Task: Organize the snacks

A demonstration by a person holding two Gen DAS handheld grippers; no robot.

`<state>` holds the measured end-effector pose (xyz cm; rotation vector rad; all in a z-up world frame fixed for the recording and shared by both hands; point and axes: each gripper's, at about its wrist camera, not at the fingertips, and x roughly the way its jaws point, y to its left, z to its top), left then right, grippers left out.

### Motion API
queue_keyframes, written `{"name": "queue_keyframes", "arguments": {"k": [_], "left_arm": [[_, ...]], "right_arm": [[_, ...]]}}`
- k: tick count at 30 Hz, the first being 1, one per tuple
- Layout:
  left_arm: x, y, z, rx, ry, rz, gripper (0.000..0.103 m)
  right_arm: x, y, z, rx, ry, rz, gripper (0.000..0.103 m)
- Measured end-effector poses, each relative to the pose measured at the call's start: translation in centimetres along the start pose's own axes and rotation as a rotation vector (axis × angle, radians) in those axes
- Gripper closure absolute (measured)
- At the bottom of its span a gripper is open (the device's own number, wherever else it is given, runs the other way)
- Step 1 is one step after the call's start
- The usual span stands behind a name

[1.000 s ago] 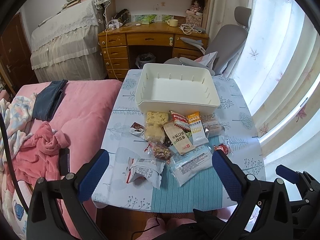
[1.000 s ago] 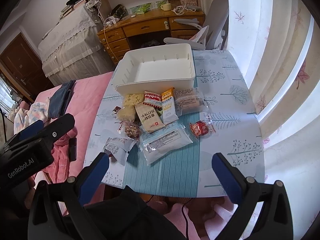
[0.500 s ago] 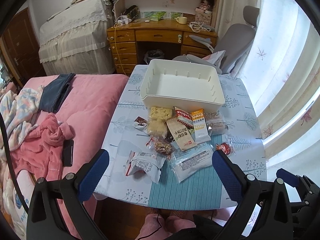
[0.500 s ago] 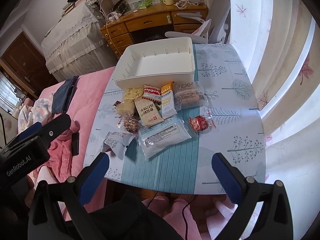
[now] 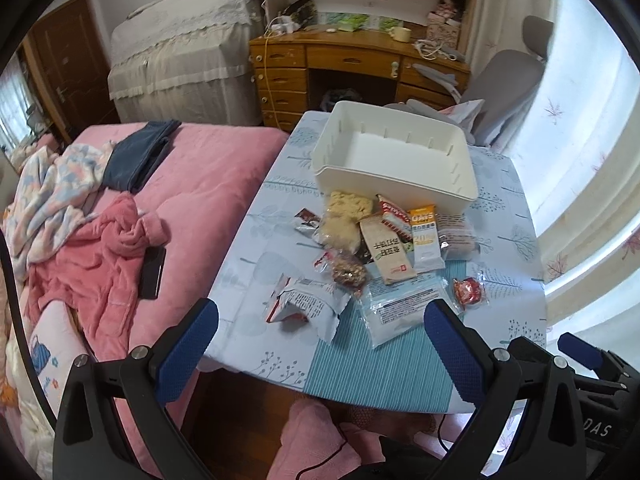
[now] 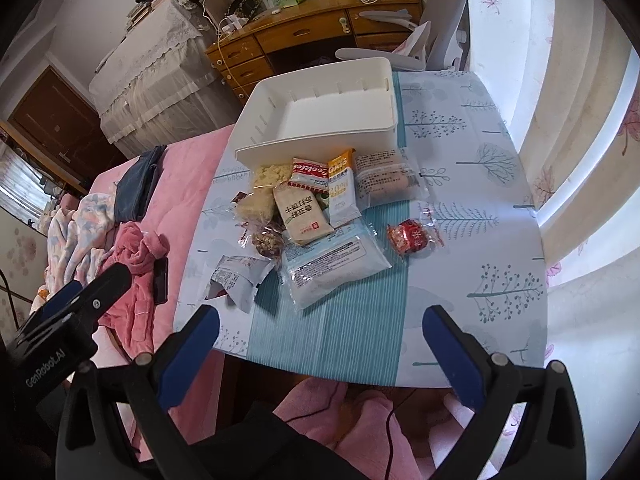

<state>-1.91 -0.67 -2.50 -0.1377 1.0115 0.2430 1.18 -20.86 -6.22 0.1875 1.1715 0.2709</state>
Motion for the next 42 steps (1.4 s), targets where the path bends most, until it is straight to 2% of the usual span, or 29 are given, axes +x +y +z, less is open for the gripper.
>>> {"name": "queue_keyframes", "arguments": {"k": [7,12,22,26,34,37,42], "left_arm": [[2.4,1.2,0.8,-0.019,0.051,-0.019,0.001],[4.2,1.8,2.8,0.018,0.067,-0.082,0.001],[8.9,3.9,8.0,0.145,0.124,-0.203,0.001],[11.6,4.2,9.5,0.214,0.156,-0.250,0.001],[18.5,2.3,10.8,0.259,0.285,-0.259,0.001],[20.9,1.5,11.1,0.258,0.313,-0.245,0.001],[25.7,-0.1,11.3,0.228,0.406,-0.217,0.004]], "right_arm": [[1.4,0.5,0.7,-0.005,0.028,-0.043,0.001],[2.7,0.7,1.5,0.060,0.049,-0.069,0.001],[6.1,1.2,2.8,0.355,0.091,-0.090,0.001],[8.5,0.5,2.5,0.530,0.109,-0.053,0.001],[13.7,-1.7,1.0,0.813,0.197,-0.045,0.001],[16.4,-2.5,0.8,0.870,0.252,-0.056,0.001],[20.3,-3.7,0.7,0.915,0.328,-0.069,0.002]]}}
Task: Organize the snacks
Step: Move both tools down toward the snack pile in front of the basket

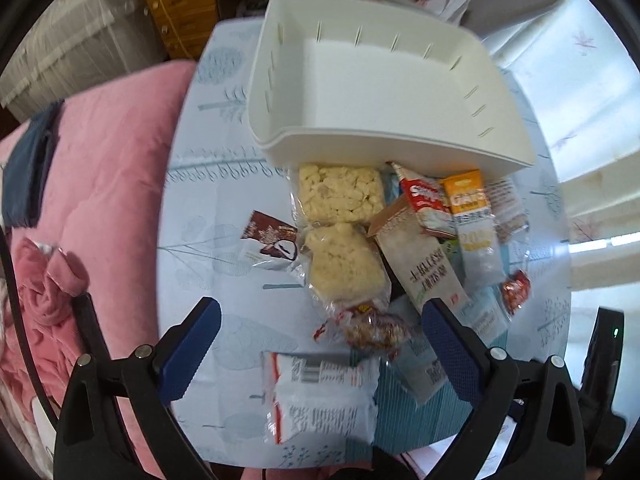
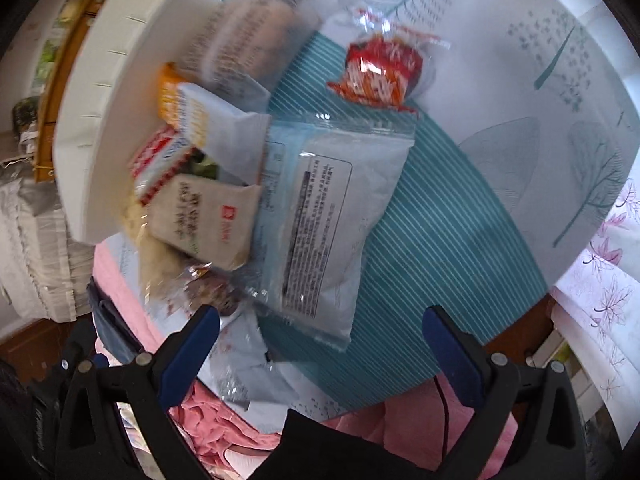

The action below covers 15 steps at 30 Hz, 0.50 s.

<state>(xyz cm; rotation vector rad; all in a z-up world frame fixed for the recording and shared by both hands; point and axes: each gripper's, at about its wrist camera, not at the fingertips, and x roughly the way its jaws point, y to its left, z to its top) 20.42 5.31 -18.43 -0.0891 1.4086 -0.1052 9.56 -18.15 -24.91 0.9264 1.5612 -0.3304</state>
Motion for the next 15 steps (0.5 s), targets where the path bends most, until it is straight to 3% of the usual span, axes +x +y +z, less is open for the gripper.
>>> {"name": "queue_keyframes", "arguments": {"k": [8,13,15], "left_arm": [[6.4,-0.4,2.1,-0.066,0.138,0.013,0.013],[8.4,-1.2,3.2,-0.067,0.165,0.023,0.017],[9.0,-1.4,3.5,-0.069,0.177,0.026,0.025]], "right_arm": [[3.9,1.5,1.2,-0.075,0.111,-0.114,0.007],[5.0,3.5,2.2,-0.144,0.117,-0.179,0.010],[5.3,4.2,2.7,-0.162,0.122,-0.194,0.010]]}}
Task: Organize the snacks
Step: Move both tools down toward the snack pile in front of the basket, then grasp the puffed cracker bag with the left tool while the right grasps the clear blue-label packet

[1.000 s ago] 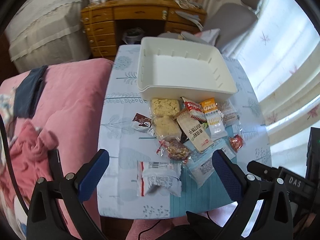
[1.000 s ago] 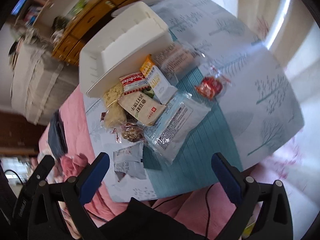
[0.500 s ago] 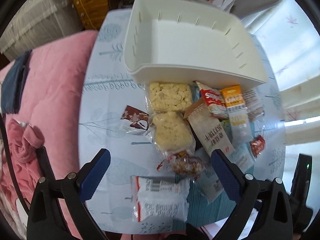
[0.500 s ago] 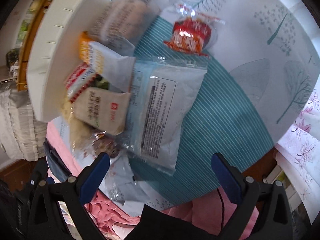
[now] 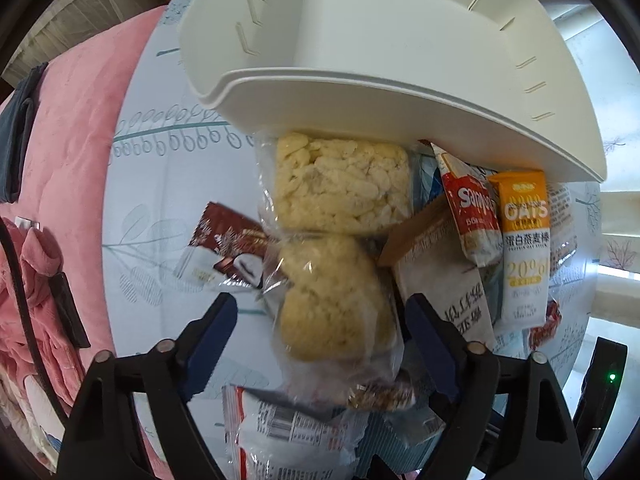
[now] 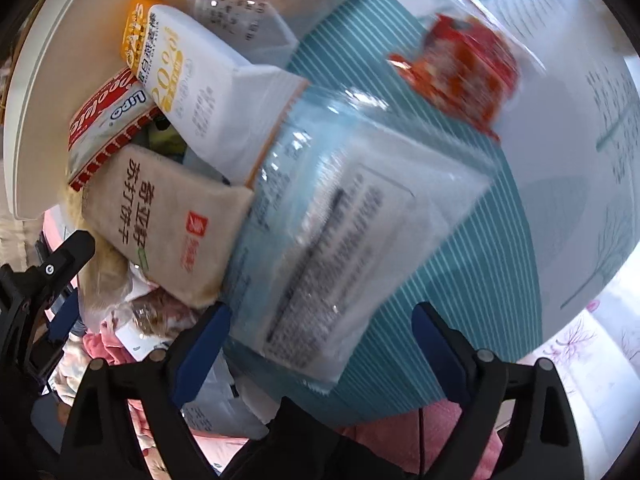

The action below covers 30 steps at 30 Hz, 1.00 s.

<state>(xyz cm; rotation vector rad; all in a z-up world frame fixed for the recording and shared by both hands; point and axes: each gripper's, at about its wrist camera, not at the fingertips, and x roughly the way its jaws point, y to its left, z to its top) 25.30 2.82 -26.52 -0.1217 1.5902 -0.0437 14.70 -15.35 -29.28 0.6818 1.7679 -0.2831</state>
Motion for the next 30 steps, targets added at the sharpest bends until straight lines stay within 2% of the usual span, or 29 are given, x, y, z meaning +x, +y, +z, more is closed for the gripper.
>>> {"name": "queue_keyframes", "arguments": {"k": [7,12,16,22,30], "left_arm": [[1.2,-0.2,1.9,-0.014,0.035,-0.028,0.033],[1.9,0.1,2.9,-0.037,0.063,-0.071,0.046],[2.5,0.7,3.6,-0.050,0.076,-0.081,0.052],[2.4,1.1,3.9,-0.046,0.089,-0.094,0.053],[2.2,2.4,3.0,-0.037,0.099,-0.097,0.053]], "right_arm": [[0.5,2.1,2.2,-0.038,0.020,-0.006,0.009],[1.2,2.3,3.6,-0.020,0.052,-0.003,0.005],[1.1,2.3,5.1,-0.033,0.061,-0.021,0.005],[1.2,4.9,4.6,-0.065,0.044,-0.040,0.015],[-1.3,4.3,3.6,-0.050,0.001,-0.022,0.033]]}}
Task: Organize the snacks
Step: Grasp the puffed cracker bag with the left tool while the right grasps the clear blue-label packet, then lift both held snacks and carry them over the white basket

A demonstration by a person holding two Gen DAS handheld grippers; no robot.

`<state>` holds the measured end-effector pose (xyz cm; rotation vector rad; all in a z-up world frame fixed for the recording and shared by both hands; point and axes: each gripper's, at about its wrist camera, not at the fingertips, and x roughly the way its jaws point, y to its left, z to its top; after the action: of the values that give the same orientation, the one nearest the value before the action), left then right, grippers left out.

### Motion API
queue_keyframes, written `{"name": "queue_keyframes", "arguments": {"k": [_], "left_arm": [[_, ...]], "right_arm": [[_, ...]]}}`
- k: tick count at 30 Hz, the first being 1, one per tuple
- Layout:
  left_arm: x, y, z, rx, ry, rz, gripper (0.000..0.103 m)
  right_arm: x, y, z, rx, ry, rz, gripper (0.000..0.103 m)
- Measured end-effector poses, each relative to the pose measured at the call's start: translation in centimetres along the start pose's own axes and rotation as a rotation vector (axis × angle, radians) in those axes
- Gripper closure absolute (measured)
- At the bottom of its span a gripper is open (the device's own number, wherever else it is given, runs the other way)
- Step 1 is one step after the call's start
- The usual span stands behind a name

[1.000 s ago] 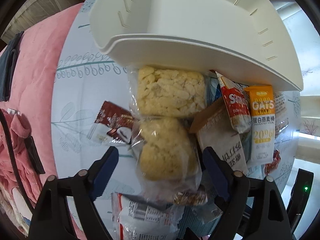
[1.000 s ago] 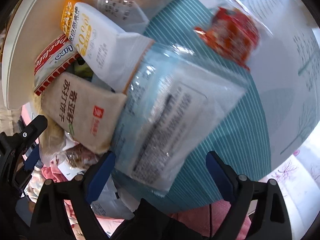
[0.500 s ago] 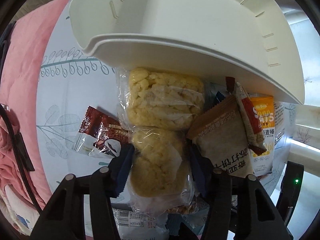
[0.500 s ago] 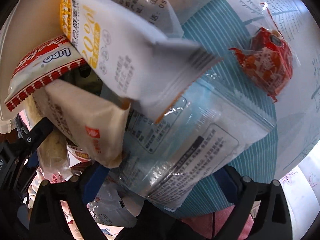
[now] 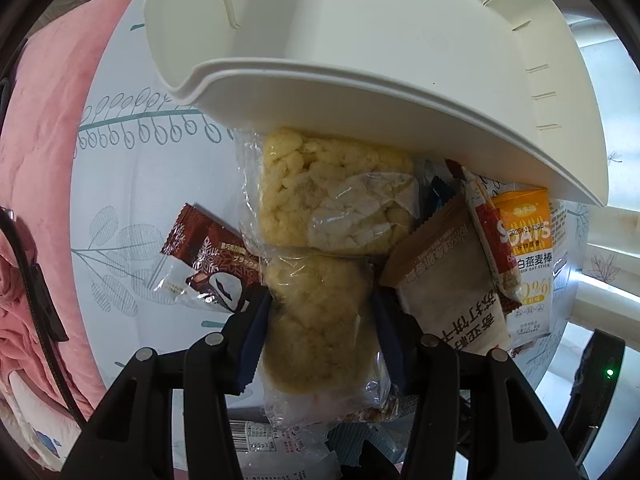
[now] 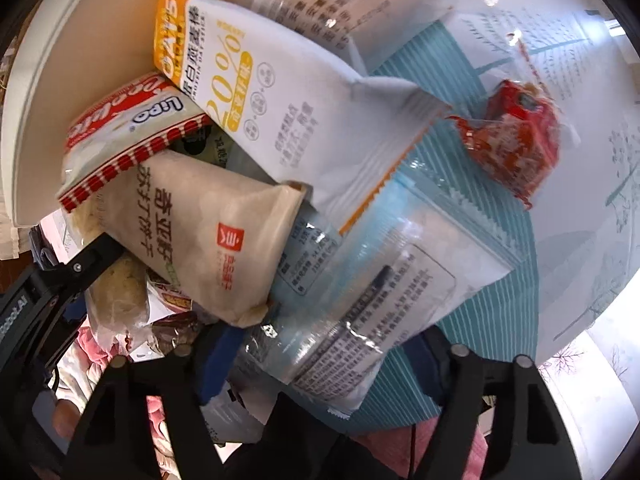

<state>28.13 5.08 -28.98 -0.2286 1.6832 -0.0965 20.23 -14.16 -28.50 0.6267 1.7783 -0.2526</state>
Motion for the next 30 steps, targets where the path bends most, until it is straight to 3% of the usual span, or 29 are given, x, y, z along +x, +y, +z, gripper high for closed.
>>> {"name": "queue_keyframes", "arguments": {"k": [4,6,8,9,16,30], "left_arm": [[-0.5,0.6,-0.7,0.005,0.006,0.001,0.053],[-0.9,0.8,-1.3,0.009,0.003,0.009,0.053],[-1.2,1.3,-1.8,0.011,0.000,0.016,0.053],[-1.5,1.6,-2.1,0.009,-0.001,0.015,0.053],[-3.4,2.6,-4.5,0.031,-0.025,-0.006,0.054],[-9.3,1.8,-10.1,0.100,-0.076,-0.048,0.054]], "right_arm": [[-1.4,0.1,-0.7,0.019,-0.052,-0.004,0.048],[-2.0,-0.2,-1.1,0.026,-0.079,-0.018,0.062],[-2.7,-0.8,-1.5,0.026,-0.107,-0.016,0.085],[-3.0,-0.7,-1.7,0.022,-0.122,-0.004,0.088],[-4.0,-2.0,-4.4,0.054,-0.210,0.037,0.097],[-9.8,-6.5,-11.0,0.050,-0.384,0.090,0.101]]}}
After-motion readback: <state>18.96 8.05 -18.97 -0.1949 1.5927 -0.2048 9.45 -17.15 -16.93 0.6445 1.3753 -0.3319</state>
